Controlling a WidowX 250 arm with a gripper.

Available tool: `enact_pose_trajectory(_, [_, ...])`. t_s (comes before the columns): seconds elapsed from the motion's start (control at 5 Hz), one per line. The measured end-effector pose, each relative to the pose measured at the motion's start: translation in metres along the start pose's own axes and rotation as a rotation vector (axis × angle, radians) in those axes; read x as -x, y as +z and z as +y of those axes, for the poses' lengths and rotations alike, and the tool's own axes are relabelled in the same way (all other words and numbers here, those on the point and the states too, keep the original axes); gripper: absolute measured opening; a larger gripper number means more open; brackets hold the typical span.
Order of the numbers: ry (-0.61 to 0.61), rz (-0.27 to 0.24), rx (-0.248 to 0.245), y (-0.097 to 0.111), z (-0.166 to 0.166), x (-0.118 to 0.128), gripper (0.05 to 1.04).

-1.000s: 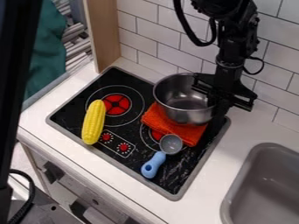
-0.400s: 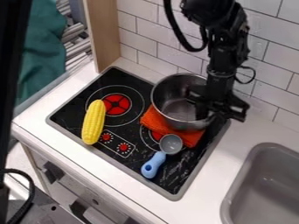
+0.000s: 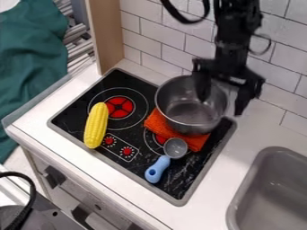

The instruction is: Move silver pot over orange cloth on the right stove

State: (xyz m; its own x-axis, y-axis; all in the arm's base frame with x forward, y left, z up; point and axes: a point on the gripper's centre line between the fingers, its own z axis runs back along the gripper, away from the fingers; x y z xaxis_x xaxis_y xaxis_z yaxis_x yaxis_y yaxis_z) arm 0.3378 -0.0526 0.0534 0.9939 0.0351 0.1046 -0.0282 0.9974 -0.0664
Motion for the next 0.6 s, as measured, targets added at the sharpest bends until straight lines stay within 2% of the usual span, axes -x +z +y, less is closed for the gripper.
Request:
enact_pose_trajectory(0.2, [0.061, -0.004, -0.032, 0.022, 0.006, 0.003, 1.009])
enact_pose_trajectory(0.4, [0.068, -0.039, 0.007, 0.024, 0.021, 0.000, 1.007])
enact_pose_trajectory(0.6, [0.087, -0.083, 0.021, 0.029, 0.040, 0.002, 1.005])
